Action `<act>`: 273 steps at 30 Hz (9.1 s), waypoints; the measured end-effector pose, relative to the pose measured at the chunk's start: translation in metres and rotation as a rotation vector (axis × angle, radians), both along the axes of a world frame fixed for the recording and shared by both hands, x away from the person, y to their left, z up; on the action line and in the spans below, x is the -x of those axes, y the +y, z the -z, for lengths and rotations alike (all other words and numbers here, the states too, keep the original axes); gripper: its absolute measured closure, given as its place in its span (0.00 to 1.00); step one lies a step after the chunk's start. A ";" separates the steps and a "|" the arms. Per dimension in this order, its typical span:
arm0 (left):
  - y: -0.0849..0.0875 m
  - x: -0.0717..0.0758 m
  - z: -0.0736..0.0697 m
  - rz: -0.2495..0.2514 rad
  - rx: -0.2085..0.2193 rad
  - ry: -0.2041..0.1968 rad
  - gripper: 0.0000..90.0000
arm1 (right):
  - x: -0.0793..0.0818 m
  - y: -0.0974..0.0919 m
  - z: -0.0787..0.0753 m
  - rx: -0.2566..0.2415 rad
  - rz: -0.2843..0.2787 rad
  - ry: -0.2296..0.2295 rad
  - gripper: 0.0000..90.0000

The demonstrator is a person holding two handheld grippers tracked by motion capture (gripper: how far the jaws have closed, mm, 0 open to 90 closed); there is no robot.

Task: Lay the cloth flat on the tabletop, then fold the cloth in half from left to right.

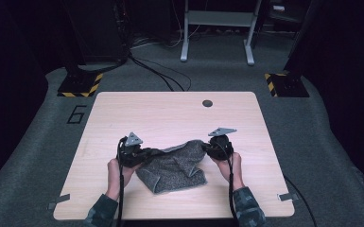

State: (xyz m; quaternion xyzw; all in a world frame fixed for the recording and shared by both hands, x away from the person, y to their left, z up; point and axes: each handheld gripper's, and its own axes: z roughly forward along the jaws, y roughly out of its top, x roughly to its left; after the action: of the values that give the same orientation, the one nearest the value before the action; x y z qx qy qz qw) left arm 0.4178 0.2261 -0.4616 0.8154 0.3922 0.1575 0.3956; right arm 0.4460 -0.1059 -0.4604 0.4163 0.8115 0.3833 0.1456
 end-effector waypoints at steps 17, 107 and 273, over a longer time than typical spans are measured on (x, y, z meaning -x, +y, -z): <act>0.028 -0.091 -0.115 -0.117 -0.024 -0.128 0.97 | -0.083 0.012 -0.107 0.072 0.097 -0.239 0.98; -0.004 -0.102 0.045 -0.101 -0.077 0.163 0.53 | 0.044 -0.031 0.067 0.075 -0.026 -0.039 0.21; -0.015 -0.127 0.047 -0.152 -0.010 0.117 0.30 | 0.113 0.170 0.042 0.076 -0.375 -0.063 0.43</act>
State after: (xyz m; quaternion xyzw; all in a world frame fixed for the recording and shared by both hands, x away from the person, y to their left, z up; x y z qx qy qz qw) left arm 0.5450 0.2111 -0.5086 0.7929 0.4746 0.1413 0.3550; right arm 0.3327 0.0646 -0.5027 0.2397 0.8839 0.3855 0.1124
